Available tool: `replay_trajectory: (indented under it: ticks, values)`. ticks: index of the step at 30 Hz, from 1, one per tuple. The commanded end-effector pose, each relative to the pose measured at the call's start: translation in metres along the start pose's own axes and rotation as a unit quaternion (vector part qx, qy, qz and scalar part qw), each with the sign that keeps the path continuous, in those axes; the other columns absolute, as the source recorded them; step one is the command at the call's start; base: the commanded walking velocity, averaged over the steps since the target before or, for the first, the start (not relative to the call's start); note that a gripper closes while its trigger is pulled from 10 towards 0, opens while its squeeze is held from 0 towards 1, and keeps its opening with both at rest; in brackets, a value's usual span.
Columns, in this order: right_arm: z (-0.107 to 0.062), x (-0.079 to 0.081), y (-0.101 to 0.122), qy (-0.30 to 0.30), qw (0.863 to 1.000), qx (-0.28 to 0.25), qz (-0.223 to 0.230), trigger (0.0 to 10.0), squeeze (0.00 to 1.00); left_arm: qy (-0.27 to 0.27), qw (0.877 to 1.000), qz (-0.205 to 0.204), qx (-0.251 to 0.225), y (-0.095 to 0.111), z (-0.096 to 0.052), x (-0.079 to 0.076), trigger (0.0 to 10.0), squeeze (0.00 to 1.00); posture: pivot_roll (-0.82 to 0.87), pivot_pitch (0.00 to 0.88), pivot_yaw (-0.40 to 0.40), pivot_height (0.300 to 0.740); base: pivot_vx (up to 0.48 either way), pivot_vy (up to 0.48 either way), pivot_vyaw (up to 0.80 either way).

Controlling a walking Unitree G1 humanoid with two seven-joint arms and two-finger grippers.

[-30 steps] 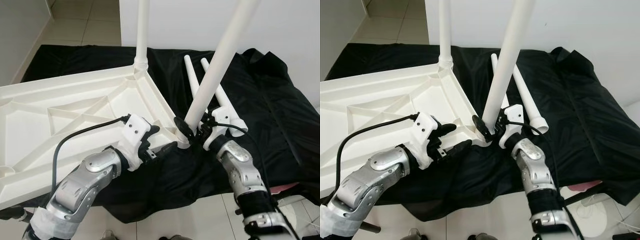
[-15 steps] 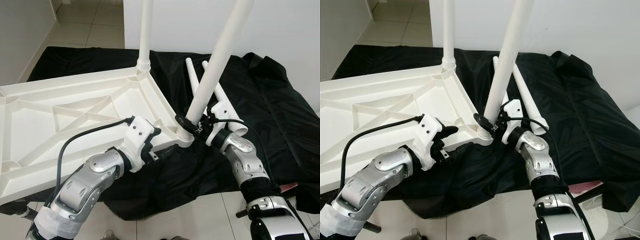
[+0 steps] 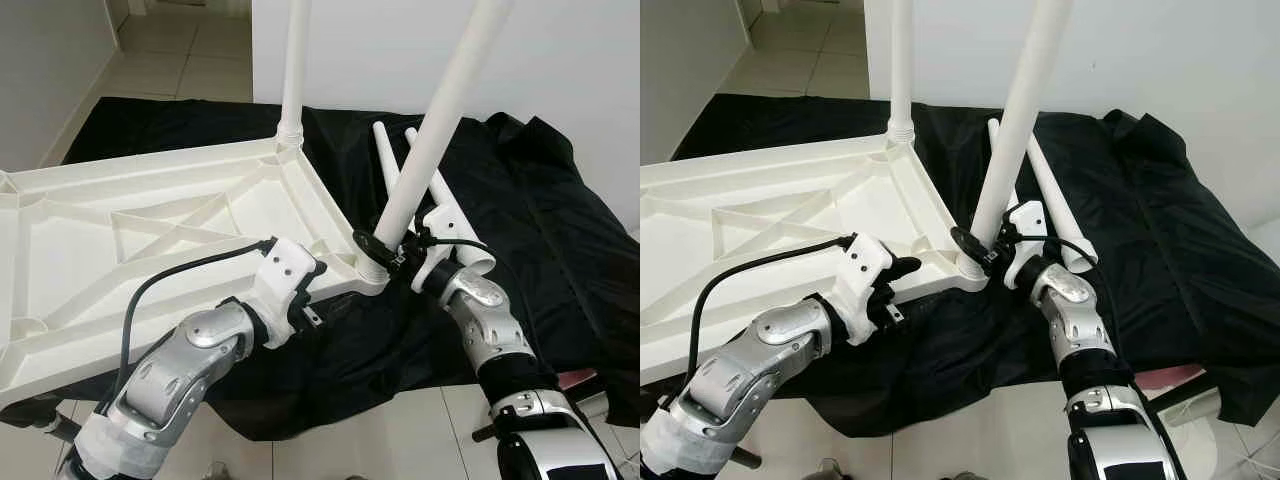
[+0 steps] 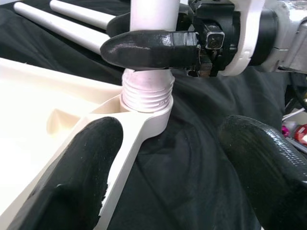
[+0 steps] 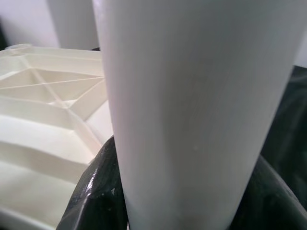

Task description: Building children table

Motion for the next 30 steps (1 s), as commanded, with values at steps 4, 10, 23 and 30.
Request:
replay_trajectory:
  ticks: [4, 10, 23, 30]
  values:
    - [-0.007, 0.002, -0.019, -0.069, 0.997, 0.042, -0.002, 10.0, 0.0, 0.012, 1.0, -0.003, 0.0, -0.001, -0.001, 0.007, 10.0, 0.0, 0.02, 0.008, -0.084, 0.74, 0.0, 0.0, 0.0]
    - [-0.01, 0.007, -0.018, -0.144, 0.989, 0.045, 0.011, 10.0, 0.0, 0.032, 0.999, -0.011, 0.0, -0.003, -0.001, 0.016, 10.0, 0.0, 0.02, 0.004, -0.078, 0.74, 0.0, 0.0, 0.0]
    - [-0.025, 0.009, -0.025, -0.329, 0.941, 0.064, 0.048, 10.0, 0.0, 0.039, 0.999, -0.003, 0.0, -0.004, 0.001, 0.02, 10.0, 0.0, 0.02, 0.0, -0.068, 0.74, 0.0, 0.0, 0.0]
    - [-0.026, 0.01, -0.011, -0.317, 0.946, 0.037, 0.051, 10.0, 1.0, 0.051, 0.999, 0.011, -0.01, 0.001, -0.001, 0.027, 10.0, 0.0, 0.03, 0.003, -0.071, 0.74, 0.0, 0.0, 0.0]
Point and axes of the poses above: a point about 5 cm out from each wrist's last joint towards the gripper, its own z axis pointing out of the wrist towards the gripper, its own y axis along the axis of the wrist's last joint, x = y × z, the point moved 6 cm from there along z, pointing out of the wrist towards the gripper, and after that the axes turned 9 degrees about -z, right-handed, at the moved point
